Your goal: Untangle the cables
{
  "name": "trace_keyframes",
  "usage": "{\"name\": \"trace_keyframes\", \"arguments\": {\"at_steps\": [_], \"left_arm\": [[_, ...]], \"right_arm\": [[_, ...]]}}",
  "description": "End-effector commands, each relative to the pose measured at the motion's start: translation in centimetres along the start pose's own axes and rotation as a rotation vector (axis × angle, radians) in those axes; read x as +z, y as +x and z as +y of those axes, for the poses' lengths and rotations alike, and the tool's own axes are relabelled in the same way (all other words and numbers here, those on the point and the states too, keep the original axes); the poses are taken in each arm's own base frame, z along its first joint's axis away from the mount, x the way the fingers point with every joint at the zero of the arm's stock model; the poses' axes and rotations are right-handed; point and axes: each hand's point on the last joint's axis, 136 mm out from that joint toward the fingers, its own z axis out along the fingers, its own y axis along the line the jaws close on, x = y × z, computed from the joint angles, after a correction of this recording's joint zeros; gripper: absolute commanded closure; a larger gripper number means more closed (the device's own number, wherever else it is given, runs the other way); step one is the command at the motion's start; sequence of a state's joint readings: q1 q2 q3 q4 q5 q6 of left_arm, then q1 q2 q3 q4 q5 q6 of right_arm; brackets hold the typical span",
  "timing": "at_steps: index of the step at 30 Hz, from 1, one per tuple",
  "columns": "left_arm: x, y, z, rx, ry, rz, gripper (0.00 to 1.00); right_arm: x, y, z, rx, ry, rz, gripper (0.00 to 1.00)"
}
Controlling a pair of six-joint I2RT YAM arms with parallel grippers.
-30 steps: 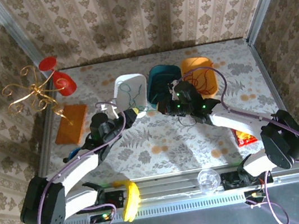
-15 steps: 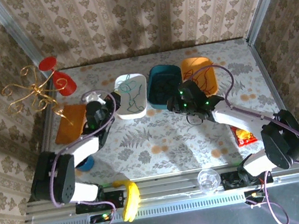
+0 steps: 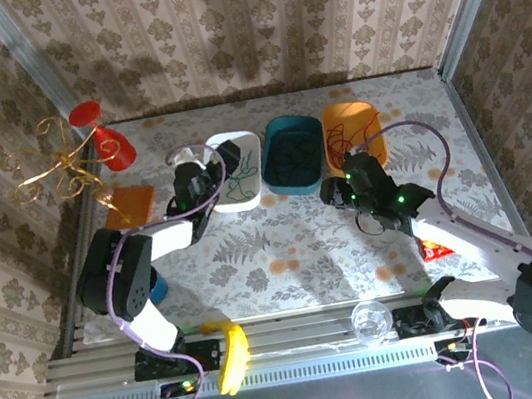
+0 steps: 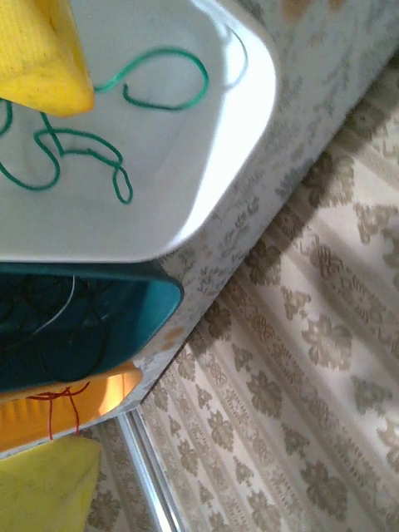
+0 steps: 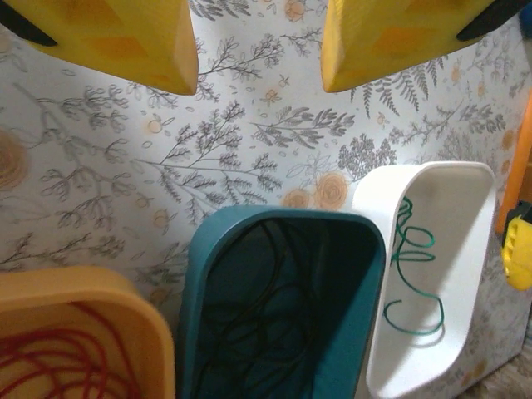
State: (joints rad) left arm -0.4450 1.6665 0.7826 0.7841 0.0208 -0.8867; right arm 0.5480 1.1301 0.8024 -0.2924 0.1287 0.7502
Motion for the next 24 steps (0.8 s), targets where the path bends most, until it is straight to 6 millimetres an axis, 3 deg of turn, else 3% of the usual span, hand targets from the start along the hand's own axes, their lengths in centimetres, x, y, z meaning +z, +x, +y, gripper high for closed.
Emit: {"name": "trace_keyframes", "arguments": {"at_steps": [1,4,7,10,11,12,15,18,20,24], "left_arm": [[-0.7,-1.1,-2.2,0.148,-0.015,-0.007,0.0],[-2.3,-1.4,-2.3,0.301,-0.109,-0.004,0.0],[-5.4,-2.9,-1.7,0.573,-0.293,-0.037,0.0],[-9.8,-5.2,0.8,0.742,-0.528,-0.078,0.0],[-11.5,-6.1,2.0,0.789,-0.608,-0.097,0.0],[-13.3,-7.1,3.3,0.826,-0.694,-0.126,0.0],[-18.9,-9.4,8.3,0.806,-0.937,-0.187,0.0],[-23.9,-10.4,13.6,0.658,-1.099,-0.236,0.0],[-24.8,-10.0,16.0,0.606,-1.104,-0.252,0.0],[-23.8,-8.4,19.1,0.603,-1.069,-0.254,0.0]], "right_arm": [[-1.8,-1.6,-2.6,-0.053,0.125,-0.097,0.54],[-4.4,-3.8,-5.3,-0.092,0.259,-0.225,0.47],[-8.2,-6.0,-9.1,-0.111,0.432,-0.42,0.33],[-10.8,-7.2,-11.9,-0.186,0.558,-0.613,0.16],[-11.3,-7.1,-12.7,-0.223,0.588,-0.661,0.01],[-11.5,-6.9,-13.6,-0.239,0.62,-0.702,0.0],[-10.6,-5.3,-16.3,-0.262,0.668,-0.734,0.0],[-8.8,-3.6,-19.0,-0.251,0.747,-0.664,0.0],[-8.1,-3.2,-20.2,-0.251,0.837,-0.638,0.0],[-5.9,-5.0,-19.7,-0.299,0.886,-0.609,0.0]]}}
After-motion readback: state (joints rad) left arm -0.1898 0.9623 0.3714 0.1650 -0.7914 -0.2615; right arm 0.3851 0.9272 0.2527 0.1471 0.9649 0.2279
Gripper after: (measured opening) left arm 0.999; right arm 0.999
